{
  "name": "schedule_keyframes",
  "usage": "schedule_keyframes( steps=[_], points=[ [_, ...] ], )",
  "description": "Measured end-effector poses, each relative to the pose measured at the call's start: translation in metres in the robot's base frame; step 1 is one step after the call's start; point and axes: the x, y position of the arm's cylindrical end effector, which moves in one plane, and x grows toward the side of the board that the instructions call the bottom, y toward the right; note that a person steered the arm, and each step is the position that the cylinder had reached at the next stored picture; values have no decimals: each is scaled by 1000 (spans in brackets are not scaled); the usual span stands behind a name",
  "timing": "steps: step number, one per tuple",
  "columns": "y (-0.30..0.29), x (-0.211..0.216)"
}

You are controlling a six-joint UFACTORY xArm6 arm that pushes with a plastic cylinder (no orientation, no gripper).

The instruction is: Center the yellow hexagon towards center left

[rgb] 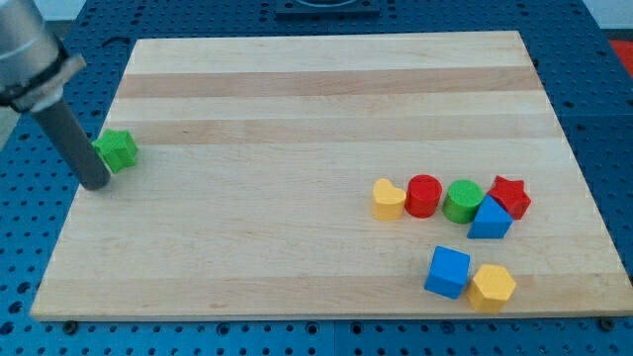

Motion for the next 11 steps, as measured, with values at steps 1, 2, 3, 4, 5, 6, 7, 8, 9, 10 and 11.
schedule_keyframes(
  steps=[1,2,3,4,5,6,7,8,9,10,11],
  points=[
    [78,23],
    [142,38],
    [204,65],
    [256,65],
    [304,65],
    [354,65],
    [403,67],
    [442,86],
    [485,103],
    [517,127],
    [504,136]
  ],
)
